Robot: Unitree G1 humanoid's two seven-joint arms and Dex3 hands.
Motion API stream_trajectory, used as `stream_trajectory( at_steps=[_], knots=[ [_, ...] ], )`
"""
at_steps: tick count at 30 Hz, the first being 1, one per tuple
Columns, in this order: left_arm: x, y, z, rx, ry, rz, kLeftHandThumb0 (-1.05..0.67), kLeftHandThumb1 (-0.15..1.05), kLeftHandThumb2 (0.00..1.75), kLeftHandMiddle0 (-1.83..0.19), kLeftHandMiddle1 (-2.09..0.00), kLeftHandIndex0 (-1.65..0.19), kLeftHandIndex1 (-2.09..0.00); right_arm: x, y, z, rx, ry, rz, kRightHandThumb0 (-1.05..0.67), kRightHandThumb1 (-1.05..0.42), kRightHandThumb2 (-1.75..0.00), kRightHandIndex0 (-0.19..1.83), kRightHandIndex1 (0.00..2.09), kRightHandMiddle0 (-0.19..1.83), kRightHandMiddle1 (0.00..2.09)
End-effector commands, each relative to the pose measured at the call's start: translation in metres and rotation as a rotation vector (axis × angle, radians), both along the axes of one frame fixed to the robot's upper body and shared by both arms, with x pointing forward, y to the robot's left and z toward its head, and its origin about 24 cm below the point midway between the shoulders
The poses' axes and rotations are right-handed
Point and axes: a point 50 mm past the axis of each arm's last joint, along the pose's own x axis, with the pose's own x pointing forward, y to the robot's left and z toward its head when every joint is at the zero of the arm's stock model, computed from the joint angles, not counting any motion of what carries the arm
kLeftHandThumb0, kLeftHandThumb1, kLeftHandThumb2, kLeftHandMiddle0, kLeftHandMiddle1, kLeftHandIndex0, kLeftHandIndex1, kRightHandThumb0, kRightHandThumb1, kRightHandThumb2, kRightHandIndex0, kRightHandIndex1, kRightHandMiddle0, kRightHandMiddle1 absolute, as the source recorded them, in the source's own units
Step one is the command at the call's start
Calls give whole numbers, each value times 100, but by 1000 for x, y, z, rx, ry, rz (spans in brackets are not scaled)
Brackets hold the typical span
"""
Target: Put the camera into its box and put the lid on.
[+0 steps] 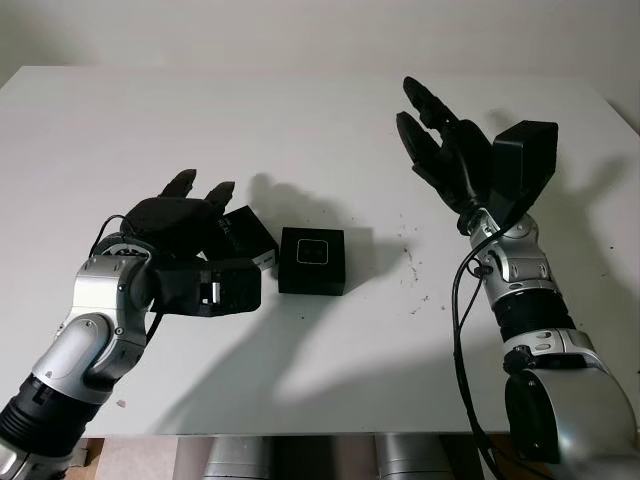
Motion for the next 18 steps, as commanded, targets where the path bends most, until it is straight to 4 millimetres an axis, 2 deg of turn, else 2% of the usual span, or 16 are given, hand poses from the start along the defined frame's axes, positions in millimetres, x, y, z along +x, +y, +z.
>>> stream_trajectory(
  at_steps=[1, 2, 3, 4, 7, 9, 12, 13, 17, 18],
  knots=[
    [-1, 0, -3, 20, 3, 9, -85, 94, 5, 18, -122, -15, -17, -2, -3, 2, -1, -10, -10, -53, -105, -42, 9, 7, 13, 7],
    [-1, -1, -4, 27, 2, 6, -84, 94, 5, 17, -112, -14, -17, -2, -3, 2, 1, -8, -12, -52, -105, -42, 9, 7, 13, 7],
    [-1, -1, -5, 27, 3, 4, -82, 93, 5, 10, -93, -12, -16, -2, -3, 1, 7, -7, -13, -53, -105, -42, 9, 7, 13, 7],
    [-1, -1, -5, 26, 7, -2, -81, 92, 5, 9, -91, -12, -16, -2, -4, 1, 10, -6, -13, -53, -105, -42, 9, 6, 13, 7],
    [-1, -2, -7, -7, 35, -4, -77, 91, 5, 15, -106, -14, -18, -3, -4, 1, 10, -7, -12, -53, -105, -42, 9, 6, 13, 6],
    [0, -3, -8, -44, 71, 1, -76, 91, 5, 18, -125, -15, -20, -3, -5, 0, 10, -7, -13, -53, -105, -42, 9, 6, 14, 6],
    [0, -4, -9, -100, 108, -5, -76, 90, 5, 19, -132, -10, -17, -4, -5, 0, 21, -6, -14, -52, -105, -41, 9, 6, 14, 6],
    [0, -4, -10, -114, 117, -8, -76, 90, 5, 19, -133, -8, -16, -4, -6, 0, 23, -6, -14, -52, -105, -41, 9, 6, 14, 6],
    [-1, -4, -11, -125, 119, -27, -77, 90, 5, 14, -113, -8, -14, -4, -7, 0, 22, -3, -20, -52, -105, -42, 8, 6, 13, 6],
    [-1, -4, -12, -132, 107, -30, -77, 90, 5, 14, -119, -10, -14, -4, -7, 0, 23, -2, -22, -52, -105, -42, 8, 5, 13, 6]
  ],
)
